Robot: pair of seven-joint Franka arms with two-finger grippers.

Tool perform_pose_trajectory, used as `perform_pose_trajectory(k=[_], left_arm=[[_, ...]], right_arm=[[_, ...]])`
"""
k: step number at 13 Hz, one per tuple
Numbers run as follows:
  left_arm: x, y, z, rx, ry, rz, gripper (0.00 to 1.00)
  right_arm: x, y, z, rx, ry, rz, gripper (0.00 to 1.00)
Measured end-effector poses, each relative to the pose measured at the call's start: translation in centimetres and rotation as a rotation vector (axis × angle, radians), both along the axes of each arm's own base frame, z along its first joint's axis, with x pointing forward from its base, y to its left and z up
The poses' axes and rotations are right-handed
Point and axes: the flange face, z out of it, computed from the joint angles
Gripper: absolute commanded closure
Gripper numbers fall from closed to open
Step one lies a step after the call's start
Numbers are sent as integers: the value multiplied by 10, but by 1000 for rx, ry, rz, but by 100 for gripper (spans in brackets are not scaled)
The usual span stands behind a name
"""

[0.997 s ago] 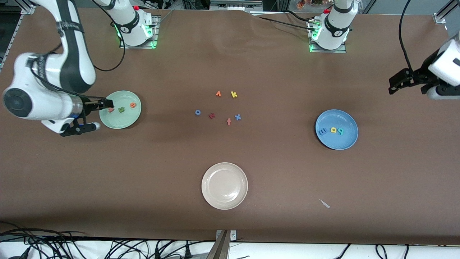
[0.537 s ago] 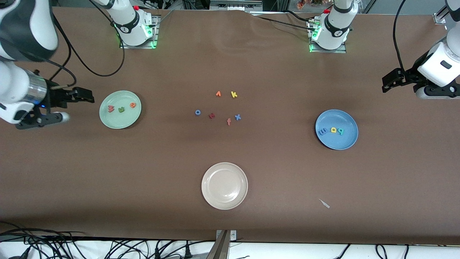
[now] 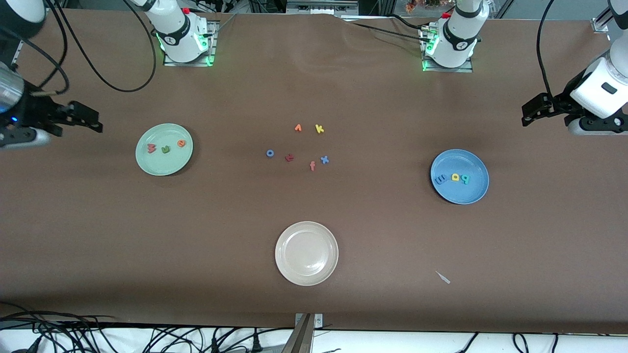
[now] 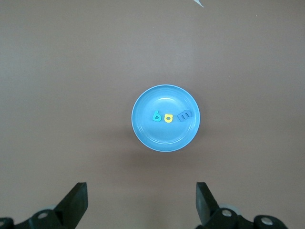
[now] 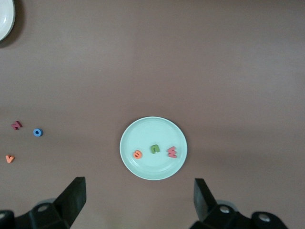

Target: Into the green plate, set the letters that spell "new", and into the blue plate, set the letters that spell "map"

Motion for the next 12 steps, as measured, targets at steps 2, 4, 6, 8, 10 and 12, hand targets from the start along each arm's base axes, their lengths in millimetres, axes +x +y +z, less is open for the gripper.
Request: perform_pose_trajectory(k=[2,4,6,8,10,12], left_arm=[[0,0,0,0,-1,0,0],[0,0,0,0,-4,-1,0],[1,0,0,0,-3,-1,0],[2,0,-2,0,0,-1,0],[2,0,-3,-1,2,-1,0],[2,0,-4,-1,3,-1,0]], right_arm=[[-14,-13,16,-10,8,-19,0],[-15,-11,16,-12,11,-21,0],[-13,-3,13,-16,16,-36,0],[-12,-1,12,-18,17,-51,0],[-12,-2,13,-22,11,-53,0],[-12,-4,15,-30,2,-55,0]])
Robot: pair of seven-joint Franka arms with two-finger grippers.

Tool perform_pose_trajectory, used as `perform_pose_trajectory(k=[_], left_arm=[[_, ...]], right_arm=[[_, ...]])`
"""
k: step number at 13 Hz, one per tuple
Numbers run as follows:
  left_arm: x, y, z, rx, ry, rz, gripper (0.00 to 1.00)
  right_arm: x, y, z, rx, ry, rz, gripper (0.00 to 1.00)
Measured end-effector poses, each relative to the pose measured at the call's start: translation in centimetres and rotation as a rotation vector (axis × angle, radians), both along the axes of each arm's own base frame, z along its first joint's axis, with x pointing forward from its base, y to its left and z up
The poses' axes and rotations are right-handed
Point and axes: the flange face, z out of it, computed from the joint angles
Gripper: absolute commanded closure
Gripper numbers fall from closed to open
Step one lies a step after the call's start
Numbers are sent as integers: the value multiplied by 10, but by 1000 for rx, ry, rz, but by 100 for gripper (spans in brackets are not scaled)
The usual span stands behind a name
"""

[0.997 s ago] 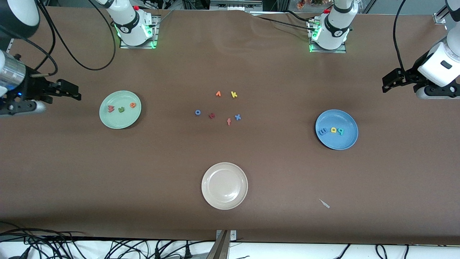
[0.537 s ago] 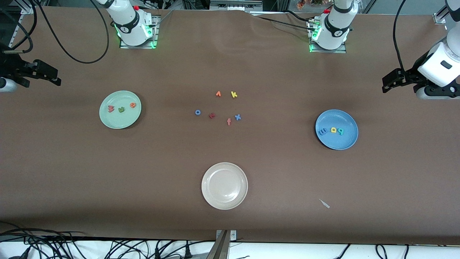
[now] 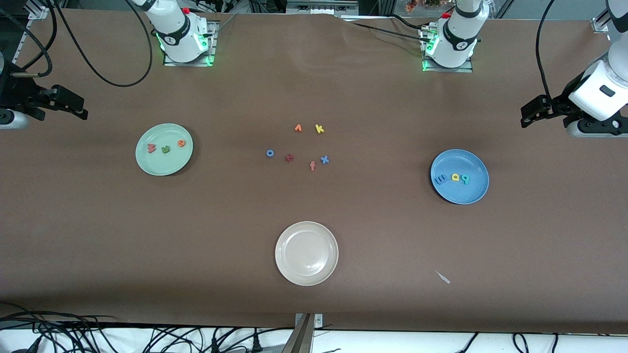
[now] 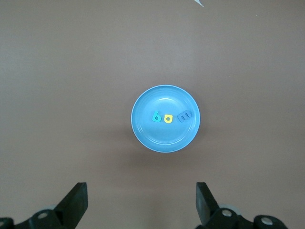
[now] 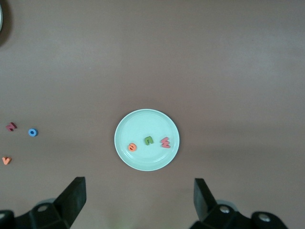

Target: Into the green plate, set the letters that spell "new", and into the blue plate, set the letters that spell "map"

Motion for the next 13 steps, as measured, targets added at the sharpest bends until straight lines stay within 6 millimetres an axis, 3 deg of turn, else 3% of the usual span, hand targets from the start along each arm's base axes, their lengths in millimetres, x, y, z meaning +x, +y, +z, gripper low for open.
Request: perform_pose_trajectory(k=[6,10,13], left_arm=[[0,0,-1,0,1,0,0],[0,0,-1,0,1,0,0],[0,0,-1,0,1,0,0]], right_arm=[[-2,12,4,-18,-33,-94,0],[-3,-4,1,-17,-26,-109,0],[-3,-4,0,-17,-25,-107,0]])
